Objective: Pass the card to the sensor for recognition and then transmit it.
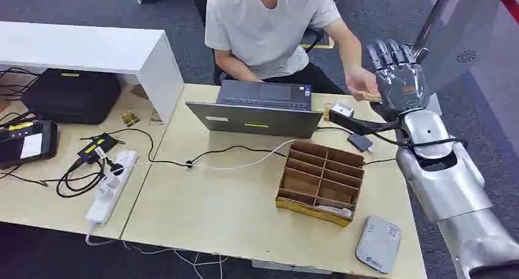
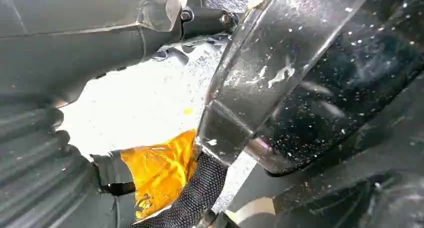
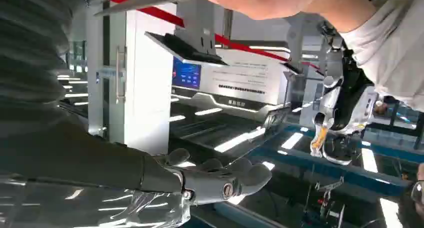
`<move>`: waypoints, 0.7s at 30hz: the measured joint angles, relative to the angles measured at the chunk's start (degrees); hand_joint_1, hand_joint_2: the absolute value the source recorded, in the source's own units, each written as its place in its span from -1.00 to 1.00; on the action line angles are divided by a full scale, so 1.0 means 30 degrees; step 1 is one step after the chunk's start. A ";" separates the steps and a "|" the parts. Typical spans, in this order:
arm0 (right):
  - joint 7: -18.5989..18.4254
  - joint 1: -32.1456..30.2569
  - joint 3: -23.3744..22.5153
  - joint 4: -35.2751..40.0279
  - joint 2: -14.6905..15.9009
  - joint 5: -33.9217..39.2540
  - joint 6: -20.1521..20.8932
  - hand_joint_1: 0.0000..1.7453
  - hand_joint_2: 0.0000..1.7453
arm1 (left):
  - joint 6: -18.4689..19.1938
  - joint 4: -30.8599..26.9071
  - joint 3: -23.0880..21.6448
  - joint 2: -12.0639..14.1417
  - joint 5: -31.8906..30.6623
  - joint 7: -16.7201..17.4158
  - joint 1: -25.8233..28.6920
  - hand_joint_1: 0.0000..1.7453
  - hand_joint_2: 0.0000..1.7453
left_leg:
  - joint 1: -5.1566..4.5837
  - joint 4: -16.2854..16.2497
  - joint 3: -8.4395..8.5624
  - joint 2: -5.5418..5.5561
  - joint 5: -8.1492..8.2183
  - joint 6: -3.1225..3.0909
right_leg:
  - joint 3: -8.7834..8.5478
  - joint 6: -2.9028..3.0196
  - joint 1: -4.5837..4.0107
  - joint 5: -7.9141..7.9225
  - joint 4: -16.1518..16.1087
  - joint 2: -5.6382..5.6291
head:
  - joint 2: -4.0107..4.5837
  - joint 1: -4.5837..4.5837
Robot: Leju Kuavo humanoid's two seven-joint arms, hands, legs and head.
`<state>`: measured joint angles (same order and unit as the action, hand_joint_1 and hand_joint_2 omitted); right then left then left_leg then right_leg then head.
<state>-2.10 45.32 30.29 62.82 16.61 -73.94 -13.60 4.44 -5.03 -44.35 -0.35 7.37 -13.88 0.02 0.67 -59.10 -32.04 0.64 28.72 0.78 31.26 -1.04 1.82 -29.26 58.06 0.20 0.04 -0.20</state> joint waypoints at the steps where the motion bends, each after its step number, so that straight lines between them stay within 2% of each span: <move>1: 0.0000 0.0002 0.0066 -0.0058 -0.0022 0.0007 -0.0015 -1.00 1.00 | 0.0022 0.0000 0.0000 0.0000 0.0007 0.0000 0.0001 -1.00 1.00 | -0.0001 -0.0003 -0.0001 0.0001 0.0000 0.0000 | 0.0000 0.0000 0.0001 0.0000 -0.0002 0.0001 | 0.0000 0.0000; 2: 0.0000 0.0003 0.0138 -0.0124 -0.0051 0.0015 -0.0051 -1.00 1.00 | 0.0051 0.0000 0.0000 0.0015 0.0015 -0.0007 0.0001 -1.00 -1.00 | -0.0001 -0.0004 -0.0003 0.0001 0.0000 0.0000 | -0.0001 -0.0001 0.0002 0.0000 -0.0002 0.0001 | 0.0000 0.0000; 7: 0.0000 0.0008 0.0350 -0.0364 -0.0124 0.0088 -0.0117 -1.00 1.00 | 0.0241 -0.0007 0.0000 0.0102 0.0007 -0.0175 0.0022 -1.00 -1.00 | 0.0000 -0.0008 -0.0001 0.0000 0.0000 0.0000 | 0.0001 -0.0003 0.0001 0.0003 -0.0001 0.0001 | 0.0000 -0.0007; 8: 0.0007 0.0009 0.0364 -0.0415 -0.0131 0.0109 -0.0146 1.00 1.00 | 0.0270 -0.0022 0.0000 0.0131 0.0007 -0.0226 0.0041 -1.00 -1.00 | 0.0000 -0.0008 -0.0001 0.0000 0.0000 0.0000 | 0.0001 -0.0003 0.0001 0.0003 -0.0001 0.0001 | 0.0000 0.0000; 12: 0.0255 0.0007 0.0379 -0.0575 -0.0167 0.0540 -0.0146 1.00 1.00 | 0.0364 -0.0058 0.0000 0.0168 -0.0029 -0.0240 0.0082 -1.00 -1.00 | 0.0001 -0.0008 0.0003 0.0001 0.0000 0.0000 | 0.0001 -0.0003 0.0001 0.0004 0.0000 -0.0001 | 0.0000 0.0000; 13: 0.0386 0.0006 0.0379 -0.0626 -0.0167 0.0677 -0.0146 1.00 1.00 | 0.0443 -0.0058 0.0000 0.0197 -0.0036 -0.0248 0.0116 -1.00 1.00 | 0.0001 -0.0008 0.0003 0.0000 0.0000 0.0000 | 0.0002 -0.0003 0.0001 0.0004 0.0000 -0.0004 | 0.0000 0.0000; 21: 0.0714 0.0008 0.0386 -0.0757 -0.0175 0.1093 -0.0124 1.00 1.00 | 0.0641 -0.0109 0.0000 0.0255 -0.0015 -0.0350 0.0206 -1.00 1.00 | 0.0000 -0.0009 0.0000 0.0000 0.0000 0.0000 | 0.0003 -0.0004 0.0001 0.0005 0.0000 -0.0006 | 0.0000 0.0000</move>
<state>0.04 45.35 31.45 60.54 16.09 -70.66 -13.97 6.36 -5.36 -44.35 0.42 7.32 -14.93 0.64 0.67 -59.13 -32.04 0.64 28.72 0.78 31.27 -1.05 1.82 -29.24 58.06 0.18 0.04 -0.20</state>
